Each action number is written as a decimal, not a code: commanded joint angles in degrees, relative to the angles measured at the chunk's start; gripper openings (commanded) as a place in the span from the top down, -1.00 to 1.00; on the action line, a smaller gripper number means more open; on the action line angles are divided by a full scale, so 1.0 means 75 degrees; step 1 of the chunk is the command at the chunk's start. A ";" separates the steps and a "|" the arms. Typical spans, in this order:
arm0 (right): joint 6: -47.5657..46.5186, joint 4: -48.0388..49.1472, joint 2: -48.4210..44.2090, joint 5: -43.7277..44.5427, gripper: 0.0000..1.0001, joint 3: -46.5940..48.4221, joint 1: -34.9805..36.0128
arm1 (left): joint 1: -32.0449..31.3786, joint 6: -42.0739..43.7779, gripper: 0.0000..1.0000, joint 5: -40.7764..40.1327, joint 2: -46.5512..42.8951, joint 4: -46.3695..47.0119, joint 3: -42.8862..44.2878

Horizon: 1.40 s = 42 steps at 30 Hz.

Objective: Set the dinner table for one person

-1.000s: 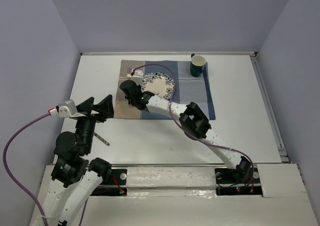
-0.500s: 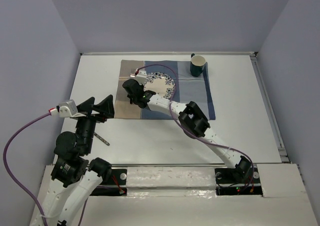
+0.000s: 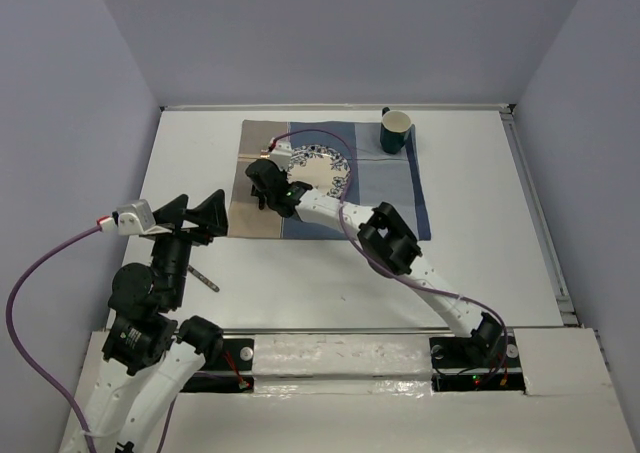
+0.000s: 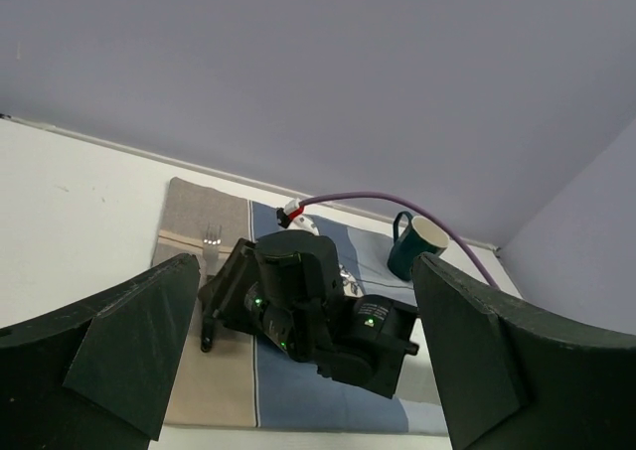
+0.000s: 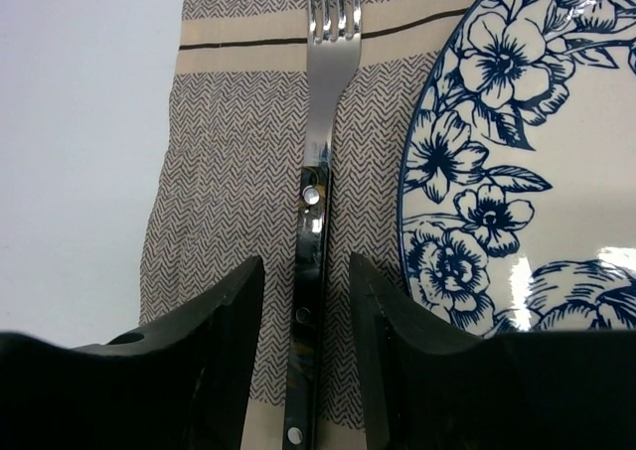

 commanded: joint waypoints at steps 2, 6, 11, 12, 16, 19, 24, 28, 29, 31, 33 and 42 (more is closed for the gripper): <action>-0.0533 0.0821 -0.1589 -0.0338 0.08 -0.0883 -0.0011 | 0.0170 0.0244 -0.98 -0.0473 0.0059 0.0231 0.0091; -0.1517 0.1619 -0.2401 -0.0644 0.08 -0.2242 0.0422 | 0.0217 0.0407 -0.98 -0.0977 -0.0069 0.0219 0.0091; -0.2923 0.2510 -0.3198 -0.3053 0.01 -0.3474 0.0972 | 0.0310 0.0583 -0.98 -0.1470 -0.0058 0.0219 0.0114; -0.3111 0.2452 -0.3186 -0.3533 0.00 -0.3510 0.1066 | 0.0357 0.0584 -0.98 -0.1517 -0.0069 0.0242 0.0114; -0.3862 0.2217 -0.3092 -0.4662 -0.03 -0.3732 0.1605 | 0.0871 0.0607 -0.98 -0.1529 -0.0081 0.0336 0.0102; -0.4237 0.2158 -0.2999 -0.4991 -0.20 -0.3780 0.1992 | 0.1165 0.0607 -0.98 -0.1331 -0.0011 0.0605 0.0091; -0.4917 0.1783 -0.2612 -0.5038 -0.32 -0.3371 0.2345 | 0.1517 0.0572 -0.98 -0.1189 0.0129 0.0735 0.0091; -0.5199 0.1186 -0.1991 -0.4945 -0.32 -0.2866 0.2590 | 0.1670 0.0560 -0.98 -0.1096 0.0235 0.0758 0.0079; -0.5234 0.1151 -0.1909 -0.4840 -0.32 -0.2761 0.2660 | 0.1693 0.0525 -0.98 -0.1061 0.0235 0.0770 0.0067; -0.5223 0.1069 -0.1711 -0.4443 -0.31 -0.2632 0.2661 | 0.1775 0.0513 -0.98 -0.0979 0.0270 0.0770 0.0067; -0.5269 0.1045 -0.1639 -0.4324 -0.30 -0.2515 0.2661 | 0.1799 0.0490 -0.98 -0.0885 0.0294 0.0758 0.0067; -0.5328 0.0881 -0.1533 -0.3913 0.21 -0.2701 0.2731 | 0.1799 0.0431 -0.98 -0.0697 0.0188 0.0782 0.0056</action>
